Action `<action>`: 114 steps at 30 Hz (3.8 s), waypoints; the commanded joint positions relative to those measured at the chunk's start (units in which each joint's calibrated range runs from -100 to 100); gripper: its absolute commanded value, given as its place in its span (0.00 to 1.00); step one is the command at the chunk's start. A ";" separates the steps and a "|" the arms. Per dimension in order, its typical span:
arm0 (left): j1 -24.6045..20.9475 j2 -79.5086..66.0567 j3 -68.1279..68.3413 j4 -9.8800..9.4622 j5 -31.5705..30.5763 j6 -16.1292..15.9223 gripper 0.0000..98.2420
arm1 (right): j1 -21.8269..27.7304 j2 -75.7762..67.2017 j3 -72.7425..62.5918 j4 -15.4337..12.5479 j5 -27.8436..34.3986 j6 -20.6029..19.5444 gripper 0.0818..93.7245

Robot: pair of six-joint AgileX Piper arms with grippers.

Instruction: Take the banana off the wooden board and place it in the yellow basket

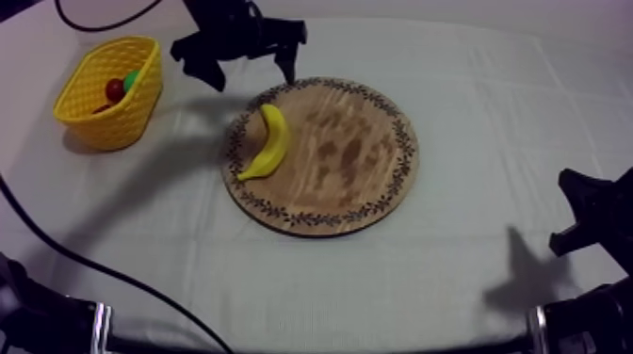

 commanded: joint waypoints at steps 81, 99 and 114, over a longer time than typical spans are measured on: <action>-20.61 -9.91 -1.51 -5.54 4.56 -14.18 0.15 | 0.00 0.00 -0.03 0.01 0.03 0.00 0.00; -30.11 -0.77 -7.44 -5.90 1.37 -21.22 0.50 | 0.00 0.00 -0.03 0.01 0.03 0.02 0.00; -26.49 -24.16 11.56 -5.60 -5.74 -17.94 0.65 | 0.00 0.00 -0.03 0.01 0.03 0.02 0.00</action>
